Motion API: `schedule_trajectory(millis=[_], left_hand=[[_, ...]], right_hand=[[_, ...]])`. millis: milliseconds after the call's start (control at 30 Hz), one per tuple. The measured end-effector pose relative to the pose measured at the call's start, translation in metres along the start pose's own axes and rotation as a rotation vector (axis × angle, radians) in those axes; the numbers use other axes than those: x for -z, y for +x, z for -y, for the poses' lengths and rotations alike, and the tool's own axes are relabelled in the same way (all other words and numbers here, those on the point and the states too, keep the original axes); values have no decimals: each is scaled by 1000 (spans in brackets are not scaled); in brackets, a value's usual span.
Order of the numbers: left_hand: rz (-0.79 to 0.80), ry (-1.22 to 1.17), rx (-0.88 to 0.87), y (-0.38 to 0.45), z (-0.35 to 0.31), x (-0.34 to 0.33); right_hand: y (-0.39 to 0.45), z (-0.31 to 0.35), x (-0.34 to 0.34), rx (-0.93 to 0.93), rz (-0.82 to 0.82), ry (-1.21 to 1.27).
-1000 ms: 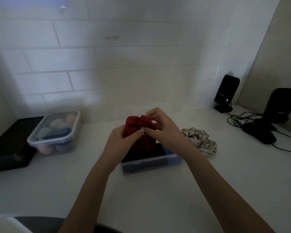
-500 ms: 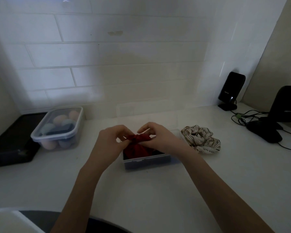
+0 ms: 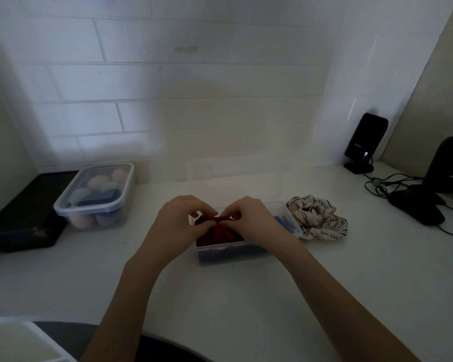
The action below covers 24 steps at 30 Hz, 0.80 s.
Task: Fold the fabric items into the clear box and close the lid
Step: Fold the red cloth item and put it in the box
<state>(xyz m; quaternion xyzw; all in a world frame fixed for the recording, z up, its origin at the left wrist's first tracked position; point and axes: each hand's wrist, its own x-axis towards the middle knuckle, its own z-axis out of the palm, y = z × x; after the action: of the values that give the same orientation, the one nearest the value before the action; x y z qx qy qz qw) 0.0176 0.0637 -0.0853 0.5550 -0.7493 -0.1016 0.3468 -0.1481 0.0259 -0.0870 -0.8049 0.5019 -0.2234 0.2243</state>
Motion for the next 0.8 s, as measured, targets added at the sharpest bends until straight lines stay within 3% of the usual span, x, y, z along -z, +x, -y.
schedule_trajectory(millis=[200, 300, 567, 800], left_hand=[[149, 18, 46, 1, -5, 2], [187, 83, 54, 4, -8, 2], [353, 217, 156, 18, -19, -5], [332, 169, 185, 18, -17, -9]], right_hand=[[-6, -9, 24, -92, 223, 330], [-7, -9, 27, -66, 307, 337], [-2, 0, 12, -78, 215, 49], [-2, -2, 10, -131, 163, 85]])
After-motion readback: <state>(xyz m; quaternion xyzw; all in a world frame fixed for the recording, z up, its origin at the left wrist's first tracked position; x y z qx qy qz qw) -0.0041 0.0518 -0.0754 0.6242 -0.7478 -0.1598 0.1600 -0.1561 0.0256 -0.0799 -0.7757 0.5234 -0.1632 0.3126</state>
